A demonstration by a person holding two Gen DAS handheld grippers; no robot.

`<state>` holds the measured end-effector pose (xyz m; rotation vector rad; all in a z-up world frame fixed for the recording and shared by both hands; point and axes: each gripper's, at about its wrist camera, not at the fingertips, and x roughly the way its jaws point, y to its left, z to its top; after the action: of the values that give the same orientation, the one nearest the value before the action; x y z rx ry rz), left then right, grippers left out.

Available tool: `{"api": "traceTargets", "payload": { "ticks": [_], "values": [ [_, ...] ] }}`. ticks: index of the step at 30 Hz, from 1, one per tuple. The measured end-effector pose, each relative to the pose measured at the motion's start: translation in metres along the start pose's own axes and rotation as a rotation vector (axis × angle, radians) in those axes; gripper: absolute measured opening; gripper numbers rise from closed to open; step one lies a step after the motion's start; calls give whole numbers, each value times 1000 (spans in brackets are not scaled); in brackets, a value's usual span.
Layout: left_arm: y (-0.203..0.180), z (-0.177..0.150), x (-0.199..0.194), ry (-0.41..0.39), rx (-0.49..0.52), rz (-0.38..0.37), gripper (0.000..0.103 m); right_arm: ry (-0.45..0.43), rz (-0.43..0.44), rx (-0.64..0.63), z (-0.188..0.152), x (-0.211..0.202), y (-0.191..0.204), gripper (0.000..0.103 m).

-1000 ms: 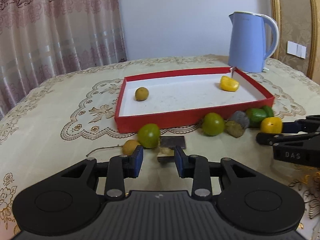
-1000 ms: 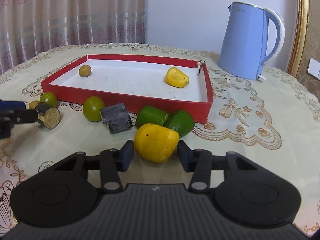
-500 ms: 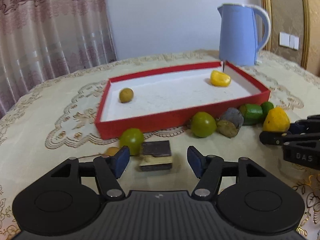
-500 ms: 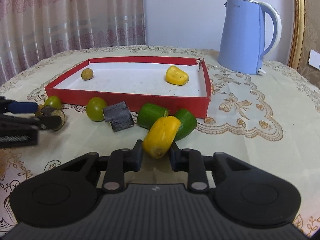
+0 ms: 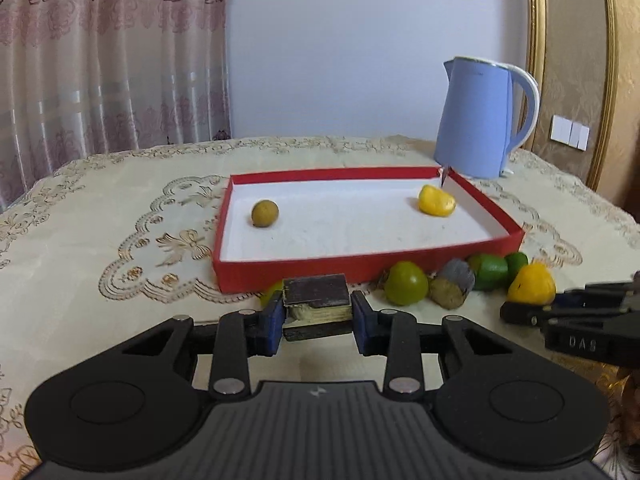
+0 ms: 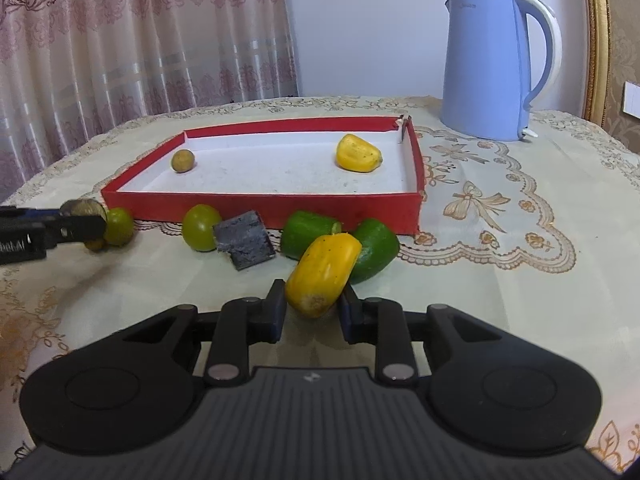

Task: Organize fruits
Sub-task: 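Drop the dark log into the tray with the left gripper while right lifts the pepper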

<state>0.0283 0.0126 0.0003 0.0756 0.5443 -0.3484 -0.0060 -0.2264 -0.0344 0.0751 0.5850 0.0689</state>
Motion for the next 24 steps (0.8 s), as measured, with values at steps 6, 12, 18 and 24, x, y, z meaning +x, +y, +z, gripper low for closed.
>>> {"api": "traceTargets", "payload": {
  "ticks": [6, 12, 18, 24],
  "values": [
    [-6, 32, 14, -17, 52, 25, 34, -19, 22, -2, 3, -9, 1, 26],
    [-31, 80, 73, -12, 151, 78, 34, -31, 35, -1, 4, -16, 2, 26],
    [-23, 92, 92, 46, 60, 113, 82, -38, 49, 1, 3, -23, 1, 26],
    [-12, 50, 34, -24, -1, 214, 83, -46, 79, 16, 4, -22, 3, 26]
  ]
}}
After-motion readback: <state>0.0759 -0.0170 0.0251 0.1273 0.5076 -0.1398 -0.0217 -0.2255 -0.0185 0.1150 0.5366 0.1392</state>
